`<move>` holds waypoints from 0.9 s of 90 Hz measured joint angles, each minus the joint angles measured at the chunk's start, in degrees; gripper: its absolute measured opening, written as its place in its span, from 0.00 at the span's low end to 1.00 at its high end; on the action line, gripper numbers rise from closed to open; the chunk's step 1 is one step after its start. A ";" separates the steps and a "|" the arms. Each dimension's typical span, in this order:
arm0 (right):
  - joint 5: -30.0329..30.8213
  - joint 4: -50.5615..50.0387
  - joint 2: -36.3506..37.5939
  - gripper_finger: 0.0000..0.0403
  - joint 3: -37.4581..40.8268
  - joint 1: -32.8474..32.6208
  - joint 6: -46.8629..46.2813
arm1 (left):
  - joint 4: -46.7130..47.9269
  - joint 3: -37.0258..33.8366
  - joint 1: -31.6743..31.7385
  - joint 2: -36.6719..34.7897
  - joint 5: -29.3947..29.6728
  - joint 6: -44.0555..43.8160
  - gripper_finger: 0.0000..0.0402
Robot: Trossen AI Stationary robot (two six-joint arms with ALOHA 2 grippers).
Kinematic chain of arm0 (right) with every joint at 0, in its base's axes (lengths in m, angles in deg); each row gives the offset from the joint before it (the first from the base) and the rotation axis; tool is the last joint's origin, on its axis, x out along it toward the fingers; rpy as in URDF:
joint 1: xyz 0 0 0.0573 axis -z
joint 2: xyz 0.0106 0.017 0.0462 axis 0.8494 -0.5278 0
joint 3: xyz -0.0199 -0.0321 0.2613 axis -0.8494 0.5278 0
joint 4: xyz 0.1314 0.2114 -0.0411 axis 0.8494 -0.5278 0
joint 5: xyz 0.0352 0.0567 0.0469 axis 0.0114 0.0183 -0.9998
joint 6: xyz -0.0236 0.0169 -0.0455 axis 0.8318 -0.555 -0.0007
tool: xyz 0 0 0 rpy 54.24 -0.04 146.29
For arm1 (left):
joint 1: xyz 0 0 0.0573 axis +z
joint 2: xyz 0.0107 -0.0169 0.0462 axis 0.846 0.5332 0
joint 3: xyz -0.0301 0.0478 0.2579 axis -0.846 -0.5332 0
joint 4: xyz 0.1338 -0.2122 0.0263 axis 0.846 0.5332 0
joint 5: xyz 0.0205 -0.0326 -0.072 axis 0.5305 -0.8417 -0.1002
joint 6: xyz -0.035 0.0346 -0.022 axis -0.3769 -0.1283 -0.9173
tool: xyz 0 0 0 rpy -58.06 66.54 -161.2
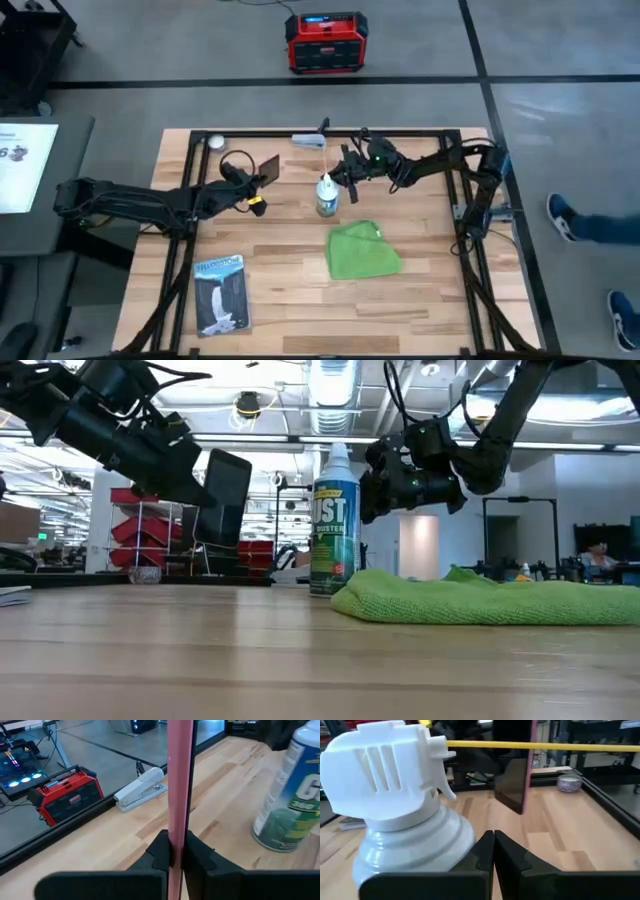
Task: Apply microfiber cloth
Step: Spray the pink cellphone using the spray bottle
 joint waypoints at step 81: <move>6.49 -21.56 10.50 0.06 -5.22 -6.68 6.98 | -10.19 0.00 10.34 0.01 -13.86 7.70 0.01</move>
